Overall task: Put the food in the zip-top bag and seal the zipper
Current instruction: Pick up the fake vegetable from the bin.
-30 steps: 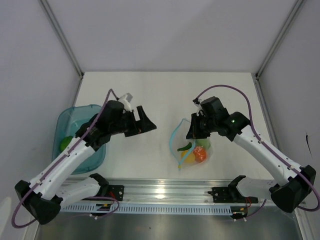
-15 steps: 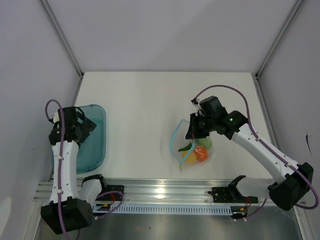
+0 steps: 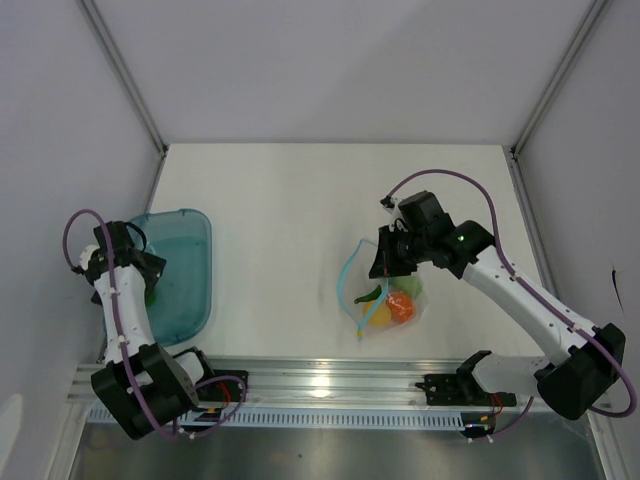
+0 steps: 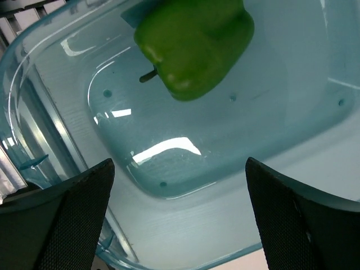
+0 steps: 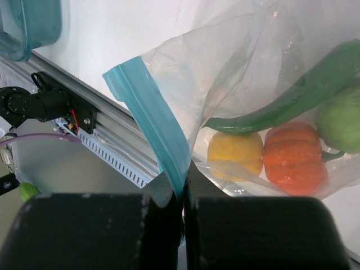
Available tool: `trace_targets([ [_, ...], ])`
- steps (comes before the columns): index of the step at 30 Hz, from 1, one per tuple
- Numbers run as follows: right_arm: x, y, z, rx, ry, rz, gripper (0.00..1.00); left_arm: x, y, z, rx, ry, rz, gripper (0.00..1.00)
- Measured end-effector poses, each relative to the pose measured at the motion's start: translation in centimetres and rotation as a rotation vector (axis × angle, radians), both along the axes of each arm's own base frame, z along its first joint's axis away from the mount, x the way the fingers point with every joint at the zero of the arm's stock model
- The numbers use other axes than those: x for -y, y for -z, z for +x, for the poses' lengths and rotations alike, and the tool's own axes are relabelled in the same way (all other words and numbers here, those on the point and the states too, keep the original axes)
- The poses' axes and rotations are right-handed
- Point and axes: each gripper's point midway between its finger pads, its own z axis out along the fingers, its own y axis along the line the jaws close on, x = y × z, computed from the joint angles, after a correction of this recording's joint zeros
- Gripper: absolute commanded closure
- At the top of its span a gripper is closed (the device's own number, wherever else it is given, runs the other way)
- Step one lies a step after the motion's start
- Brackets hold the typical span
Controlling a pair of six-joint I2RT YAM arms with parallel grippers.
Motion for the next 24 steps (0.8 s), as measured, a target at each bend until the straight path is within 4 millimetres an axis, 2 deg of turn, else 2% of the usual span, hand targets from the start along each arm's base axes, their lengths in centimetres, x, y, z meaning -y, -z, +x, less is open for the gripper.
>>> trace_targets([
  [12,0.0,0.0,0.0,-0.001,0.0,0.0,1.0,-2.7,1.8,1.2,-0.049,-0.094,0.031,0.06],
  [24,0.0,0.0,0.0,-0.001,0.0,0.0,1.0,-5.7,2.5,2.1,-0.04,-0.167,0.057,0.09],
])
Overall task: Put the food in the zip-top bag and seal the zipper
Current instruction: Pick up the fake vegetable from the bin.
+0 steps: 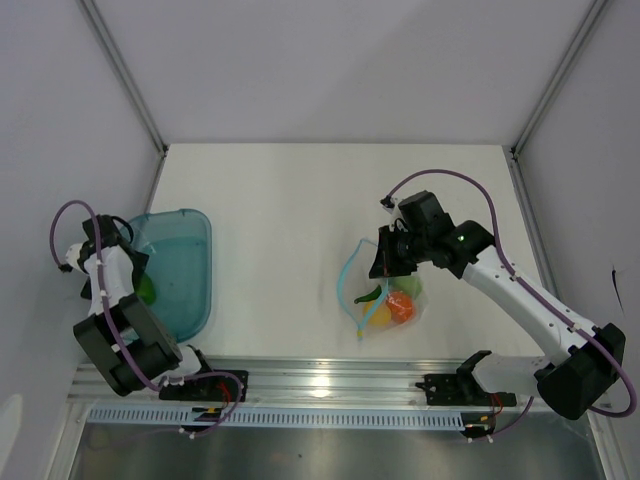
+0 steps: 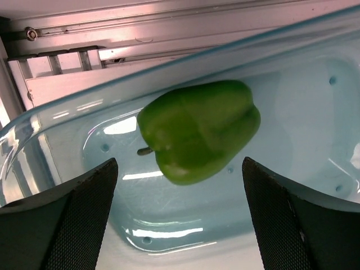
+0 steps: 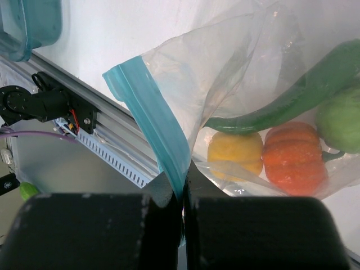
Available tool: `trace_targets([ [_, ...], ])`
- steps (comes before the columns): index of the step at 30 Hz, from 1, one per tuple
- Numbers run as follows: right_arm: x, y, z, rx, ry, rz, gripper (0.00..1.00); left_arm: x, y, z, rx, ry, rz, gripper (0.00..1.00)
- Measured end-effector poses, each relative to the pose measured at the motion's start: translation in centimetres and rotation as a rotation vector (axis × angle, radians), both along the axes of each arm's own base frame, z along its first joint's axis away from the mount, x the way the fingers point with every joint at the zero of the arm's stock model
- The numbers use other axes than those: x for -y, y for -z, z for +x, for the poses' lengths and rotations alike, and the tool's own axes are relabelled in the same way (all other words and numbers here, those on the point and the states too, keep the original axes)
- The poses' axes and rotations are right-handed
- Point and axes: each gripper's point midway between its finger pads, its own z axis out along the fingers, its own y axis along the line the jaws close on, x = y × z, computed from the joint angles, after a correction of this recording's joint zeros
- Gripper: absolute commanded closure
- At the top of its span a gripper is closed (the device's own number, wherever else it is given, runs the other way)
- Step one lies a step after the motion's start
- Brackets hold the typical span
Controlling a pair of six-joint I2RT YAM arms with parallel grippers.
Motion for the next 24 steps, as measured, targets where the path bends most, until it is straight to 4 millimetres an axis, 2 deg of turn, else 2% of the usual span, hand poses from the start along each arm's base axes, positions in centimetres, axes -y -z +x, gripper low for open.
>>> trace_targets([
  [5,0.0,0.0,0.0,-0.001,0.0,0.001,1.0,-0.5,0.9,0.4,-0.011,-0.009,-0.018,0.1],
  [12,0.0,0.0,0.0,-0.003,0.002,0.002,1.0,-1.2,0.9,1.4,0.024,-0.008,0.001,0.09],
  [19,-0.1,0.0,0.0,-0.005,0.002,0.004,1.0,-1.2,2.9,1.8,-0.009,-0.004,-0.039,0.1],
  [23,-0.1,-0.1,-0.1,-0.008,0.006,0.006,1.0,-1.2,2.9,1.9,-0.007,-0.003,-0.04,0.14],
  [24,-0.1,-0.1,-0.1,-0.009,0.006,0.007,1.0,-1.2,3.0,1.9,-0.006,-0.002,-0.04,0.19],
])
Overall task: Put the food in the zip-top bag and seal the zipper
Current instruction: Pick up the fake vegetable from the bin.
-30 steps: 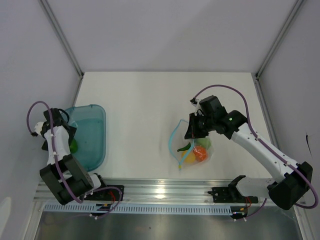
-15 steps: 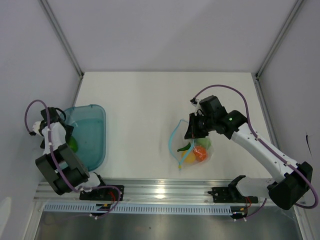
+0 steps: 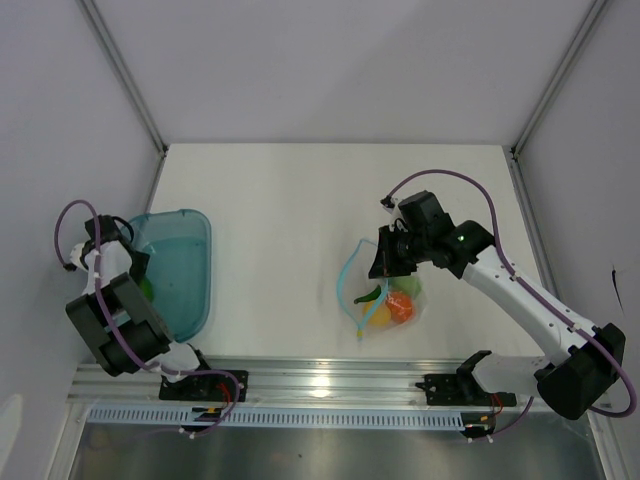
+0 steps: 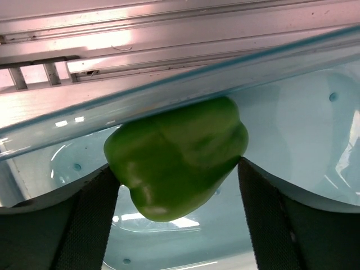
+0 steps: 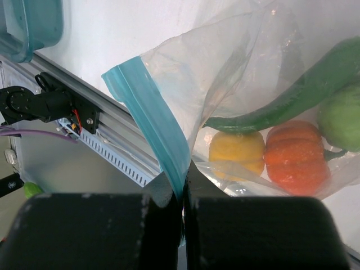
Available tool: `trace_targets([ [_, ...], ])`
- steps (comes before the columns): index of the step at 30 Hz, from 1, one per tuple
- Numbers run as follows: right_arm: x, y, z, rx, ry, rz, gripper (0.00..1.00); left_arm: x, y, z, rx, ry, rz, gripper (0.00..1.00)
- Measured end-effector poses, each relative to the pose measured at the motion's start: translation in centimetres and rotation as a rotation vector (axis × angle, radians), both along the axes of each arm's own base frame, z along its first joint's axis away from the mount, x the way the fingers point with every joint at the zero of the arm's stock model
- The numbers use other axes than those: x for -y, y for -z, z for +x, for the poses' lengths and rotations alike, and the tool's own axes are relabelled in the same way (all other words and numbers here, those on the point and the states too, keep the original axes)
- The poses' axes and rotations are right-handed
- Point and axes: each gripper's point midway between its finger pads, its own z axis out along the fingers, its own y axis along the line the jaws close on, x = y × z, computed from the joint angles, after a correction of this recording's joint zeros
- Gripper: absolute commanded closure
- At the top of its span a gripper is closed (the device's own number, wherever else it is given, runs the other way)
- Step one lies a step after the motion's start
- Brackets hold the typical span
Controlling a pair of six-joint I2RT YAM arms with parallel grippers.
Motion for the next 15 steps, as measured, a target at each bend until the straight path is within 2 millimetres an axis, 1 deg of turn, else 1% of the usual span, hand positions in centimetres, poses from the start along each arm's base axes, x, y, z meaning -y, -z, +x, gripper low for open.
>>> trace_targets([
  [2,0.0,0.0,0.0,-0.001,0.0,0.001,1.0,-0.1,0.0,0.2,0.005,0.001,0.002,0.28],
  [3,0.0,0.0,0.0,-0.002,0.001,0.002,1.0,-0.2,0.0,0.3,0.009,0.002,0.004,0.43],
  [4,0.0,0.0,0.0,-0.003,0.001,0.002,1.0,-0.2,0.0,0.4,0.016,0.0,0.007,0.46],
  [7,0.0,0.0,-0.1,-0.003,0.001,0.003,1.0,-0.6,-0.6,1.0,0.044,0.009,0.027,0.47],
  [11,-0.1,-0.2,-0.1,-0.004,0.006,0.007,1.0,-0.6,-0.6,1.3,0.061,0.014,0.027,0.5],
  [12,0.0,-0.2,-0.1,-0.004,0.006,0.007,1.0,-0.5,-0.6,1.4,0.067,0.016,0.025,0.53],
  [15,-0.1,-0.2,-0.2,-0.002,0.005,0.009,1.0,0.2,-0.7,1.6,0.093,0.035,0.009,0.54],
])
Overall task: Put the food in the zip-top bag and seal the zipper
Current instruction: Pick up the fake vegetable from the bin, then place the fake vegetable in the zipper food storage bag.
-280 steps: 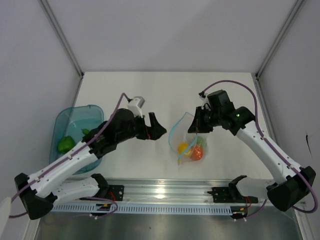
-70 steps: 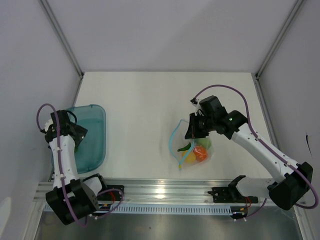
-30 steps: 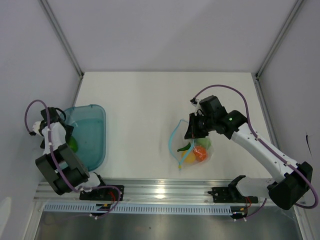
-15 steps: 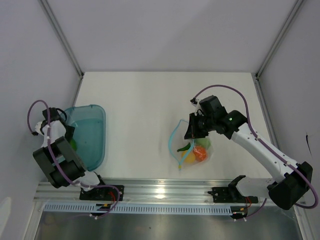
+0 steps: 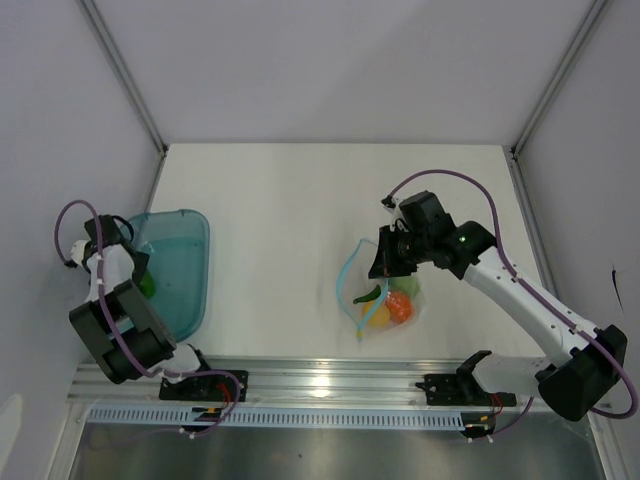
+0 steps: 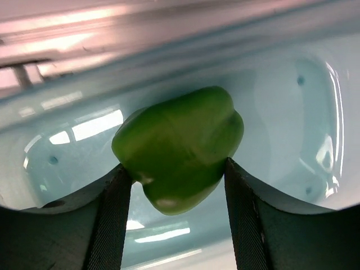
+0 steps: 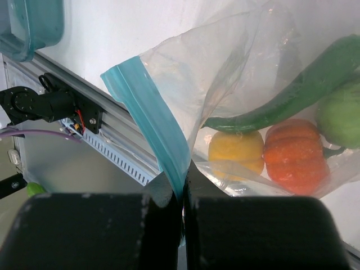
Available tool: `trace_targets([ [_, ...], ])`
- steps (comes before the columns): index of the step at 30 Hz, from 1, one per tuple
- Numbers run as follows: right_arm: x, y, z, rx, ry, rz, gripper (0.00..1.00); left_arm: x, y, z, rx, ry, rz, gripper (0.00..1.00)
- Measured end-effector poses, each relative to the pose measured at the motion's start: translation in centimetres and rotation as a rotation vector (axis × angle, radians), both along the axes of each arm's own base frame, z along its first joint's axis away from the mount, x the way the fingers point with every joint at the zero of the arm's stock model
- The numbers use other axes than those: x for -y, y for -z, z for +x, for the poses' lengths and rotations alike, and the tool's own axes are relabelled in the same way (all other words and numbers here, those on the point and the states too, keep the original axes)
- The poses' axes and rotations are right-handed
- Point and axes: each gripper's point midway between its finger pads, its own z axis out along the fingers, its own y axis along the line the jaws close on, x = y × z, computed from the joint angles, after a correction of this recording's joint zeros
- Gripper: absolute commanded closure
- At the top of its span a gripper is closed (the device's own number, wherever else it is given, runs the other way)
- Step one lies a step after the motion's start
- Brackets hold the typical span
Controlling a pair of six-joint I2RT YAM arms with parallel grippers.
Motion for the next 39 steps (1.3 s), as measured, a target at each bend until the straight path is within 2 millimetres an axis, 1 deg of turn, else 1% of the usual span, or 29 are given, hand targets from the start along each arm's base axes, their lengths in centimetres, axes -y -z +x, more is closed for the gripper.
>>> trace_targets([
  [4,0.0,-0.1,0.0,0.0,0.003,0.004,1.0,2.3,-0.5,0.5,0.039,0.067,-0.039,0.52],
  [8,0.0,-0.1,0.0,-0.001,0.005,0.003,1.0,5.3,-2.0,1.3,0.132,0.165,-0.07,0.52],
  [11,0.0,-0.1,0.0,0.0,0.006,0.002,1.0,7.8,-4.2,1.9,0.231,0.257,-0.072,0.52],
  [14,0.0,0.0,0.0,-0.002,0.006,0.0,1.0,11.7,-7.9,3.0,0.378,0.415,-0.068,0.52],
  [17,-0.1,0.3,0.1,-0.011,0.007,-0.007,1.0,17.4,-12.1,3.8,0.571,0.641,-0.09,0.54],
  [19,-0.1,0.5,0.2,-0.014,0.01,-0.013,1.0,21.6,-15.0,3.6,0.713,0.812,-0.12,0.54],
  [22,0.0,0.6,0.4,-0.015,0.015,-0.017,1.0,28.4,-17.2,2.1,0.839,1.082,-0.214,0.54],
  [24,0.1,0.3,0.6,-0.011,0.021,-0.015,1.0,31.9,-18.3,0.8,0.898,1.23,-0.28,0.54],
  [27,0.2,-0.2,1.1,-0.001,0.036,-0.007,1.0,35.9,-19.0,-1.0,0.958,1.393,-0.372,0.54],
  [33,0.2,-0.4,1.4,-0.007,0.06,0.005,1.0,43.6,-18.7,-5.9,0.98,1.68,-0.554,0.55],
  [36,0.3,-0.5,1.5,-0.008,0.067,0.008,1.0,46.4,-18.2,-7.6,0.96,1.777,-0.614,0.55],
  [39,0.3,-0.8,1.6,-0.007,0.07,0.017,1.0,48.3,-16.9,-8.6,0.909,1.824,-0.65,0.56],
])
